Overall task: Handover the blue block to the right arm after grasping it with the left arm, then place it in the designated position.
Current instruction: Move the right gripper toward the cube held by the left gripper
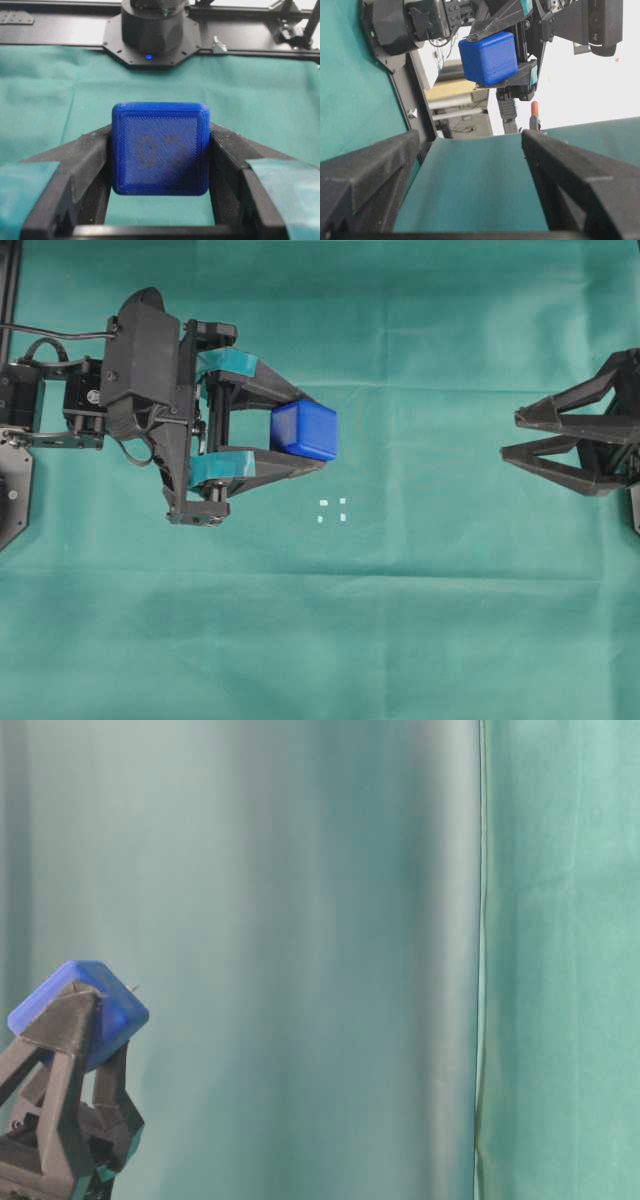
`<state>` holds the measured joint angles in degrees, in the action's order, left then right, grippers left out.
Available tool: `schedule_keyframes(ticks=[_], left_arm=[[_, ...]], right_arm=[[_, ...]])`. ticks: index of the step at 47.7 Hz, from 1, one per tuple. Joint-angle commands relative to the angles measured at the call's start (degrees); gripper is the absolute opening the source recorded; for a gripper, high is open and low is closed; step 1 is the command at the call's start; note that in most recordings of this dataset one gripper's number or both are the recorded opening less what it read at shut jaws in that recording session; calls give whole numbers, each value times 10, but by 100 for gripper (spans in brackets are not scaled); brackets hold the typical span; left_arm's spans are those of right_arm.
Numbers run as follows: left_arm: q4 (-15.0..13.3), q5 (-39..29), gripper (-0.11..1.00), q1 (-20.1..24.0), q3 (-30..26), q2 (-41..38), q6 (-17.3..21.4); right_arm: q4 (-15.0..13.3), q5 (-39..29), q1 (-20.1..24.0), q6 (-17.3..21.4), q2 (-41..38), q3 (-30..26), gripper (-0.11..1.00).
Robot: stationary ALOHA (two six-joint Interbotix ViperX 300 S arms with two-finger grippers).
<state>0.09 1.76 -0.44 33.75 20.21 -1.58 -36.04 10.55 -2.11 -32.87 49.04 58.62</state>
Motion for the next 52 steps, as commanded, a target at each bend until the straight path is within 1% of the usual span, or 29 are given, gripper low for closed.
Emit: schedule_keyframes(ticks=[1,36,42,52], left_arm=[[-1,5,47,2,-8,9,0],[-1,4,47,7,-8,10,0],[-1,4,47,7,-8,10,0],[-1,0,47,7,-8,10,0]], right_arm=[[-1,6,0,1,-2,-15,90],[0,11,0,1,-9,-17,90],[0,21,-1,1,-25,-26,90],[-1,38,-2,0,-83,-64,90]])
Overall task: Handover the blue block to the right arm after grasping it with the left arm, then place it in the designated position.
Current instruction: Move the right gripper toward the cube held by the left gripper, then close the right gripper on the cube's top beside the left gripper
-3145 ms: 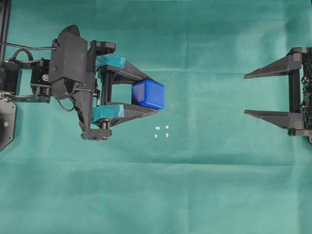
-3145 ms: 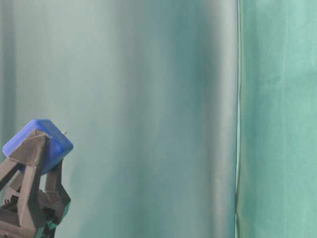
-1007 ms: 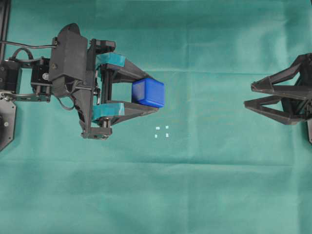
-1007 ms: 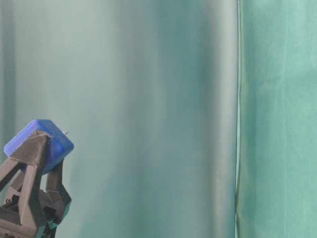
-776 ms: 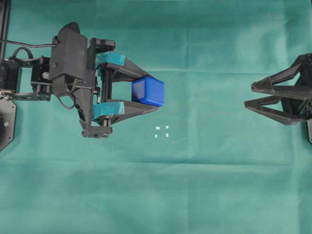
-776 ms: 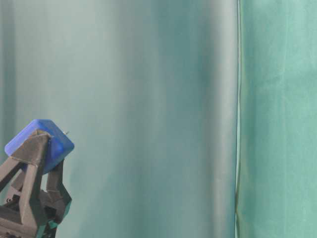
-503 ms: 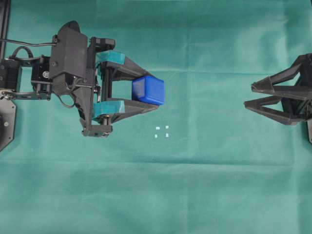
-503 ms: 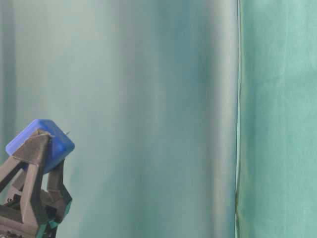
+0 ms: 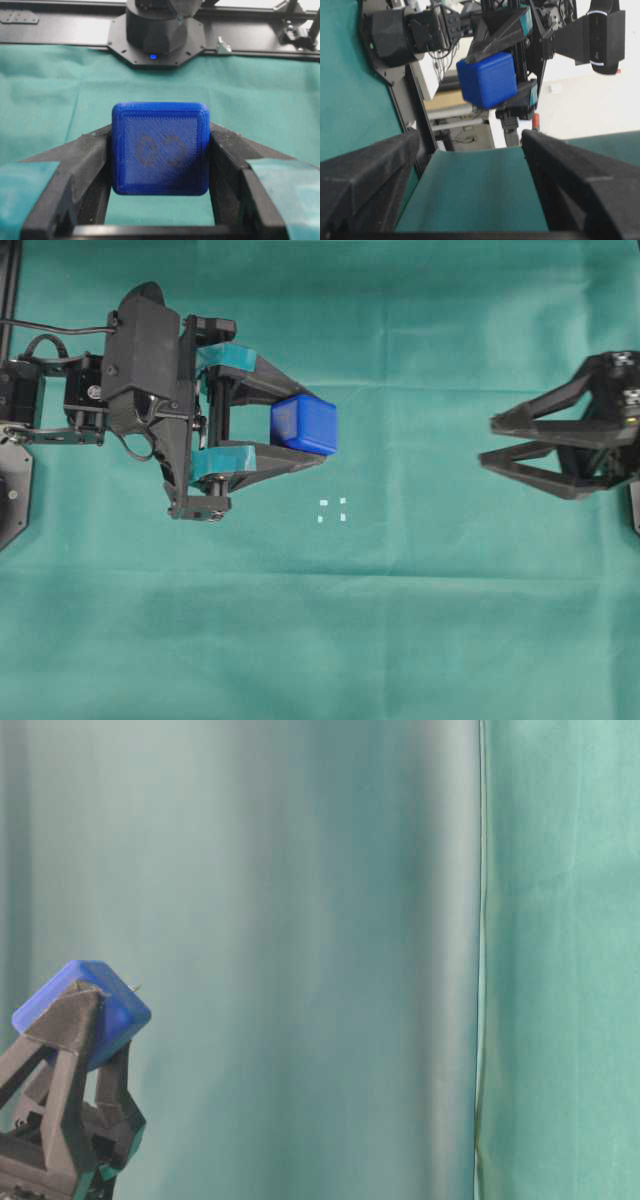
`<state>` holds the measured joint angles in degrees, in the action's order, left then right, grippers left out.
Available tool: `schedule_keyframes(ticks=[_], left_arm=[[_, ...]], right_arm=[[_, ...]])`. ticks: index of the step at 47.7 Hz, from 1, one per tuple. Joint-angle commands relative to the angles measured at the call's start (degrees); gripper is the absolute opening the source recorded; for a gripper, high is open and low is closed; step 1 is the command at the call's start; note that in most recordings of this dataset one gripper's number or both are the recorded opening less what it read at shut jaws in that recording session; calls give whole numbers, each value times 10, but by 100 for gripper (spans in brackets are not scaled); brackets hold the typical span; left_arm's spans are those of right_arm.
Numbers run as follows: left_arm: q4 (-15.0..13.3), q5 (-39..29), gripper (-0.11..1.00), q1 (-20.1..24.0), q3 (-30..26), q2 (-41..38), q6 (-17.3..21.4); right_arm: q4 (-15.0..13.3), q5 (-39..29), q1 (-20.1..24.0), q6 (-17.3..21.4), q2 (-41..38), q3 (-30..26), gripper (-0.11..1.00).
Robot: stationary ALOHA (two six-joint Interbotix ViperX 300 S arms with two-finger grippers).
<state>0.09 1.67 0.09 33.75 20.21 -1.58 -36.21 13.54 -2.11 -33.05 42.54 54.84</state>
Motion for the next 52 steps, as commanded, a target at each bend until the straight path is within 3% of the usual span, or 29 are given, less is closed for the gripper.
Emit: schedule_keyframes(ticks=[1,21,52], left_arm=[[-1,1,47,2,-8,10,0],[-1,1,47,2,-7,11,0],[-1,-3,47,2,-6,11,0]], right_arm=[[2,8,-3,2,-25,-31,90],[2,21,-9,2,-162,-136,90],[-4,30,-9,0,-299,-265,90]])
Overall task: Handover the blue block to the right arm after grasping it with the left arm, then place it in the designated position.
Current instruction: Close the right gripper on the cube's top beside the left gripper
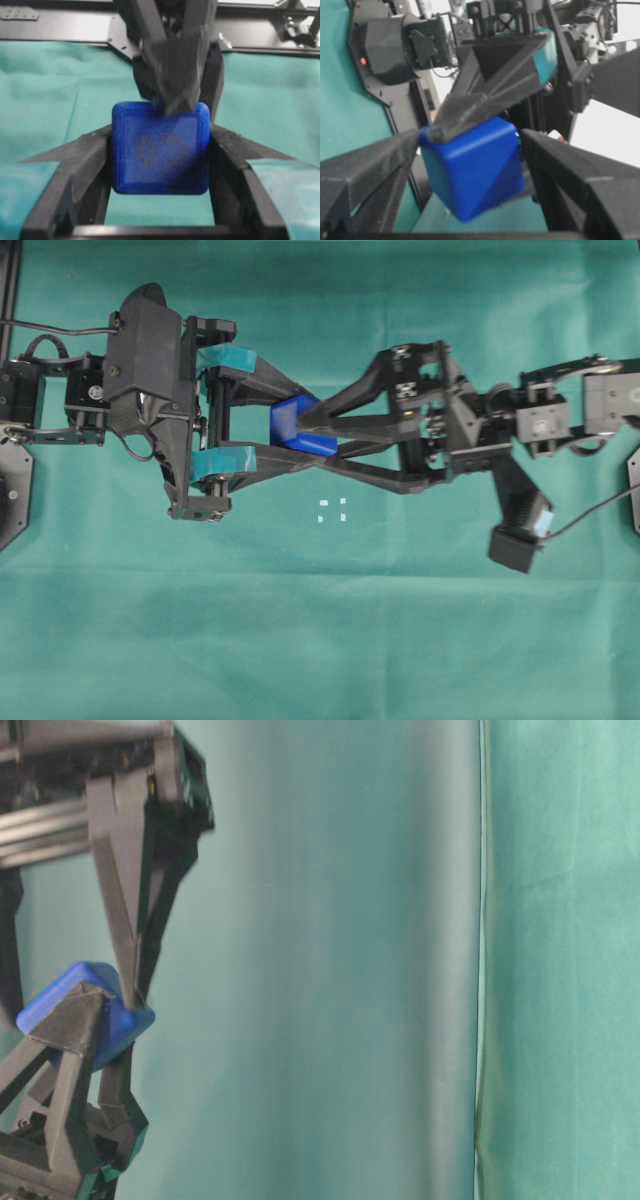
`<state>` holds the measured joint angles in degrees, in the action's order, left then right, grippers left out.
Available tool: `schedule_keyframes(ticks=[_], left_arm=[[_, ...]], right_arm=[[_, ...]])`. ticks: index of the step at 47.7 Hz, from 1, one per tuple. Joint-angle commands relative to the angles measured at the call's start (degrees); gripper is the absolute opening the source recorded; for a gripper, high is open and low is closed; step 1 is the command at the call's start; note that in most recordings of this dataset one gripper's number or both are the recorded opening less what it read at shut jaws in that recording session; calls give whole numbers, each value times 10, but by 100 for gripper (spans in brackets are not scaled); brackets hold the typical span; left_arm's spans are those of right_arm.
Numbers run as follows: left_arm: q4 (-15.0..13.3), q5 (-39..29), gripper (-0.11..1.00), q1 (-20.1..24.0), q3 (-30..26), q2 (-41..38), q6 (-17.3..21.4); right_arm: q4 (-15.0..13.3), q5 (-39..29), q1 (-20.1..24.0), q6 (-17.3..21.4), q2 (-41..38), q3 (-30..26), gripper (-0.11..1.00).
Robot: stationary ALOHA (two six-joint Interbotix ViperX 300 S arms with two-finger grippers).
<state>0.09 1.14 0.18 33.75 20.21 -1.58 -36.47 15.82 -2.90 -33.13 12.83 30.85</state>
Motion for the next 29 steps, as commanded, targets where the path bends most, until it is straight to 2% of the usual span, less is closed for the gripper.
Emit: schedule_keyframes(ticks=[1,24,27,29], left_arm=[[-1,3,47,1,-6,11,0],[-1,0,47,0,-7,11,0],[-1,0,47,1,-7,11,0],[-1,0,47,1,-7,11,0]], right_arm=[[-2,7,-1,1,-4,-28,90],[-3,-10,-1,-2,-12,-39,88],[-3,-32,0,0,-11,-37,84],[-3,-46,2,1,-11,-38,76]])
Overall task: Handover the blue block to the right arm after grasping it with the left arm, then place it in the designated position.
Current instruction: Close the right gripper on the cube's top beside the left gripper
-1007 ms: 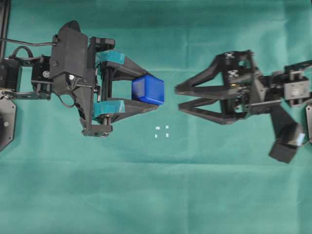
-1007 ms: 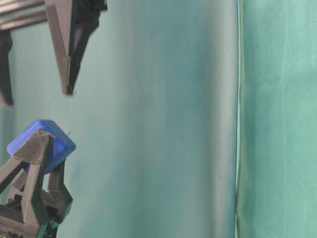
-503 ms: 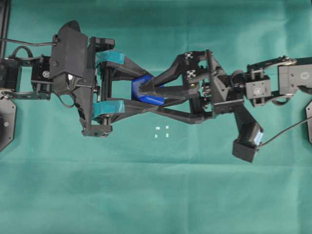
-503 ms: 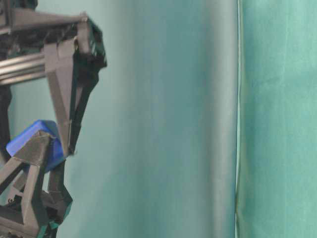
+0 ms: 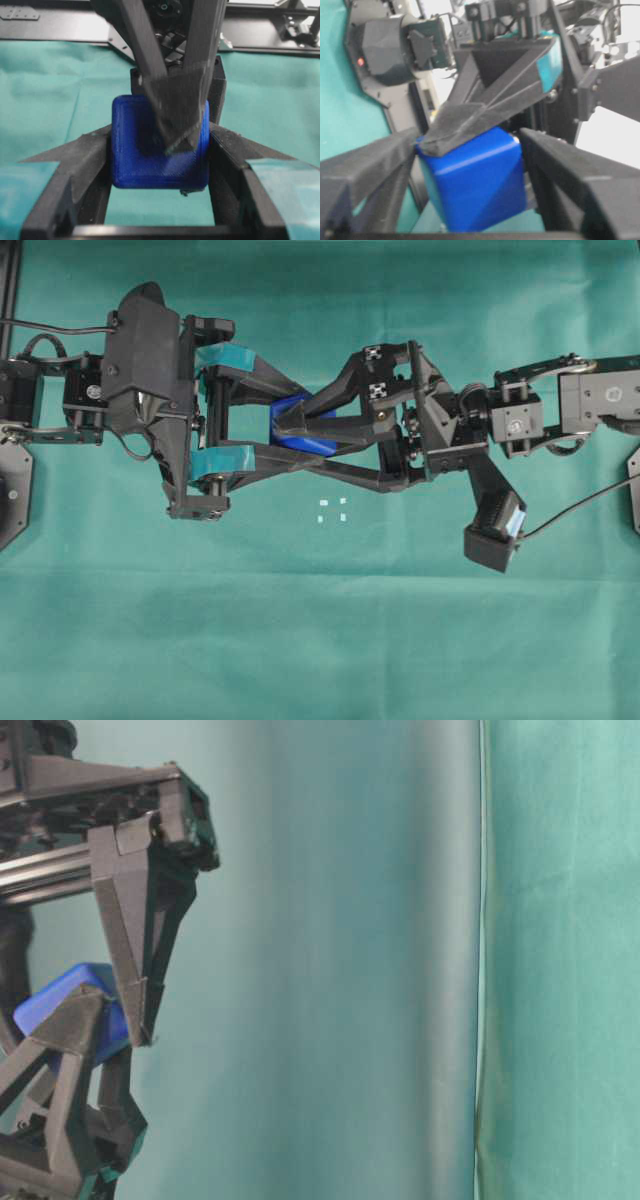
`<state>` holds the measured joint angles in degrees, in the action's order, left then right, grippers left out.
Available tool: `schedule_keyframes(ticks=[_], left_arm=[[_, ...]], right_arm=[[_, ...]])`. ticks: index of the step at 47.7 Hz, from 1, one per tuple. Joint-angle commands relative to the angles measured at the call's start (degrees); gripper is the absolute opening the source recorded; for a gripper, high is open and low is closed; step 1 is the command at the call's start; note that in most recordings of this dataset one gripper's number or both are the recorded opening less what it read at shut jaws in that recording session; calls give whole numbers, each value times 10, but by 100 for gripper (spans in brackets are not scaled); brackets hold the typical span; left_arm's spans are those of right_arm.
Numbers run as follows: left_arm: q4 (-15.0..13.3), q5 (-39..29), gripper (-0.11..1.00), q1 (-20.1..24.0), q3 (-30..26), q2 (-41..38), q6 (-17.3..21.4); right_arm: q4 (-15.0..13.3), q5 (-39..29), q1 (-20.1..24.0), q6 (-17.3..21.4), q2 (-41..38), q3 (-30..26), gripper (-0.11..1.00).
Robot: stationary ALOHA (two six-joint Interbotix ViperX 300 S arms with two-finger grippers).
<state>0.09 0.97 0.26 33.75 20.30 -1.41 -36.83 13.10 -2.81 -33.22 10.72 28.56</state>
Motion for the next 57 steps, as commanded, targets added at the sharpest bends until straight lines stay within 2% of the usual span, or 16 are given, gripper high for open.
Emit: schedule_keyframes(ticks=[1,3,57], left_arm=[[-1,2,47,0,-7,11,-2],[-1,2,47,0,-8,10,-2],[-1,-18,47,0,-15,11,-1]], right_arm=[[1,-24,2,3,11,-16,71],[1,-33,2,3,11,-17,63],[5,-45,2,6,12,-19,63]])
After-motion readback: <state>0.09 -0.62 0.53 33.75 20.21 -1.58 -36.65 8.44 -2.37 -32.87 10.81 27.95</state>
